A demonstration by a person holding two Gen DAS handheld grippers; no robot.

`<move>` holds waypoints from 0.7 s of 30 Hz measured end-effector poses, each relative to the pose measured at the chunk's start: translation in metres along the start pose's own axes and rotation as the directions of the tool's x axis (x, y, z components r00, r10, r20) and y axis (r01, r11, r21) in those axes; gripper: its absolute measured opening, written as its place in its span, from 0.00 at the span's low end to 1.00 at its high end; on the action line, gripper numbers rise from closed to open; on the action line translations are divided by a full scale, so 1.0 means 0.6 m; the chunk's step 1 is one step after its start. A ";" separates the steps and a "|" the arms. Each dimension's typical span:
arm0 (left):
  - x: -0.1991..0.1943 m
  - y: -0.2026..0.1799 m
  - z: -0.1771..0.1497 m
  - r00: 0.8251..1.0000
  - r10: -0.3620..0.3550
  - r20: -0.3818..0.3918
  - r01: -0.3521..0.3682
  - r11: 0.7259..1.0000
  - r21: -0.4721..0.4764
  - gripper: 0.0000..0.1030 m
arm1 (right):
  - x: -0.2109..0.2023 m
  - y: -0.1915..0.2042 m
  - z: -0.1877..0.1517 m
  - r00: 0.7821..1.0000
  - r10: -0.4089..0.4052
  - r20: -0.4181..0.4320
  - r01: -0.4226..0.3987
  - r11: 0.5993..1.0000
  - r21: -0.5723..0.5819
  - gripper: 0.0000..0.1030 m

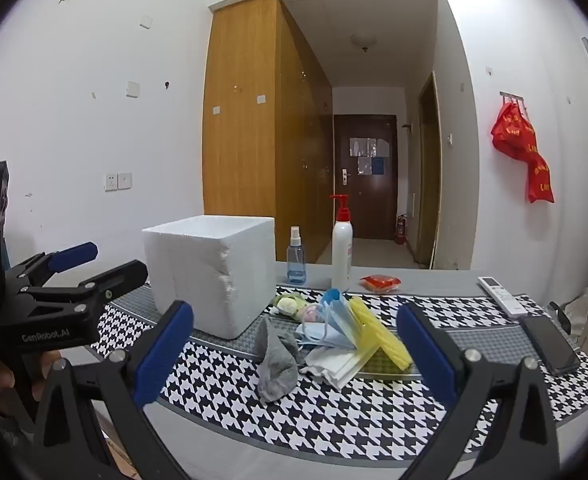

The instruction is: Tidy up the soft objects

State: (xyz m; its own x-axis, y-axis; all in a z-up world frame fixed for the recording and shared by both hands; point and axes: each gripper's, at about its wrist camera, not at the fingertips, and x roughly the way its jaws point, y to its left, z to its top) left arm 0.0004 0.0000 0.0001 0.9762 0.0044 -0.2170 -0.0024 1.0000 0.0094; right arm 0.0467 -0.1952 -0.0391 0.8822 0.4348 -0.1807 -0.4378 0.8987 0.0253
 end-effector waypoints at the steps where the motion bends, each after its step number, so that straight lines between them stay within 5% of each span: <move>1: 0.000 0.000 0.000 1.000 0.007 0.001 -0.007 1.000 0.001 0.99 | -0.001 0.000 0.000 1.000 0.000 0.003 0.000 1.000 0.000 1.00; 21: 0.001 -0.002 -0.006 1.000 -0.013 0.001 0.013 1.000 -0.005 0.99 | -0.002 -0.007 0.003 1.000 0.001 0.001 -0.001 1.000 0.014 1.00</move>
State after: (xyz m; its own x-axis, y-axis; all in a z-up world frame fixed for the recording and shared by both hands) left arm 0.0002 -0.0011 -0.0034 0.9763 -0.0088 -0.2162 0.0094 1.0000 0.0018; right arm 0.0474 -0.1993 -0.0374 0.8820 0.4356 -0.1795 -0.4361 0.8991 0.0393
